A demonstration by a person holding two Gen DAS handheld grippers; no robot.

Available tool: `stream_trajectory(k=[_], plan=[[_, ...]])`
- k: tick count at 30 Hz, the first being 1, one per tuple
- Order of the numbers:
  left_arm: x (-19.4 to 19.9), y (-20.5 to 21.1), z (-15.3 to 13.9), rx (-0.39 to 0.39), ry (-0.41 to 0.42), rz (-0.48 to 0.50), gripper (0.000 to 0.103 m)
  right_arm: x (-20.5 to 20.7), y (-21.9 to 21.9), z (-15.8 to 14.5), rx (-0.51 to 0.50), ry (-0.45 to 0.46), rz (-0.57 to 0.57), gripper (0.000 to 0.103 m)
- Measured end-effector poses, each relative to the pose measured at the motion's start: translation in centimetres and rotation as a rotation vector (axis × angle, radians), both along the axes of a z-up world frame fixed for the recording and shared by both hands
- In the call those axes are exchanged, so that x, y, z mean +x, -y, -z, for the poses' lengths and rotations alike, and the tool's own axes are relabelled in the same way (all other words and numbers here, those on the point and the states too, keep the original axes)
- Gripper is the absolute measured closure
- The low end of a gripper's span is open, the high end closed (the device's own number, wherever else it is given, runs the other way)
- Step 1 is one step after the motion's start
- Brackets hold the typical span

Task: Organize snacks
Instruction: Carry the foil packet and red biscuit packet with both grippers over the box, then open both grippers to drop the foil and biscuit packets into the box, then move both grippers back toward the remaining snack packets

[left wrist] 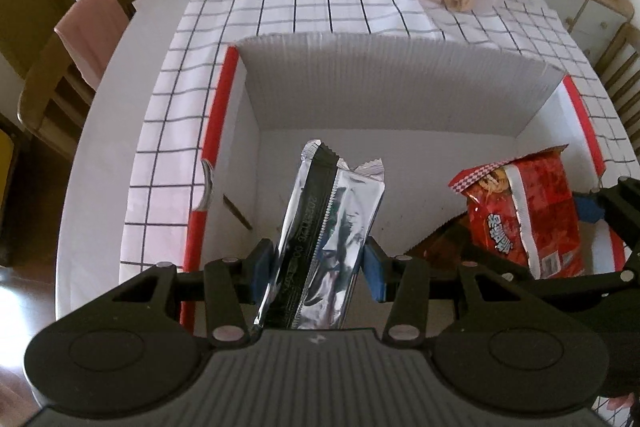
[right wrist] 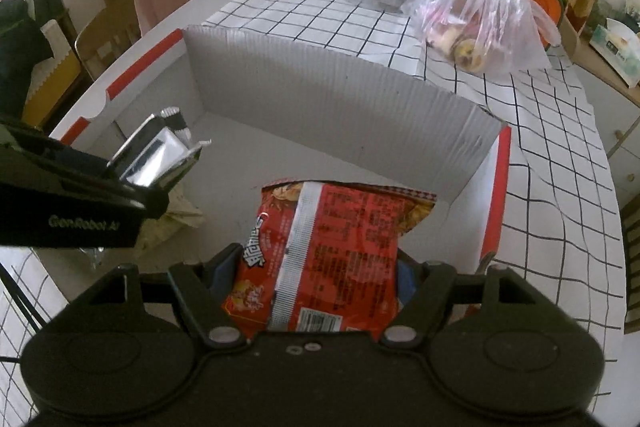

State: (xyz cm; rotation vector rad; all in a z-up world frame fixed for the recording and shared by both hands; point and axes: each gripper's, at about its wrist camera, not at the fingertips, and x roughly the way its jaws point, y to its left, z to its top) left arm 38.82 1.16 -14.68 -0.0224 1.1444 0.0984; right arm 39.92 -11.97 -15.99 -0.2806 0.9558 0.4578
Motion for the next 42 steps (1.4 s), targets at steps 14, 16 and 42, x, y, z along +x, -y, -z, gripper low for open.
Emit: stream_trajectory(k=[14, 16, 42], plan=[[-1.0, 0.0, -0.5, -0.023, 0.029, -0.009, 0.046, -1.4, 0.7, -1.1, 0.037, 0.019, 0.011, 0.017], [-1.4, -0.1, -0.9, -0.029, 0.036, -0.01, 0.046, -1.8, 1.0, -1.7, 0.048, 0.026, 0.015, 0.016], [-12.8, 0.8, -9.3, -0.079, 0.264, 0.056, 0.039, -12.3, 5.3, -9.5, 0.21, 0.158, 0.01, 0.001]])
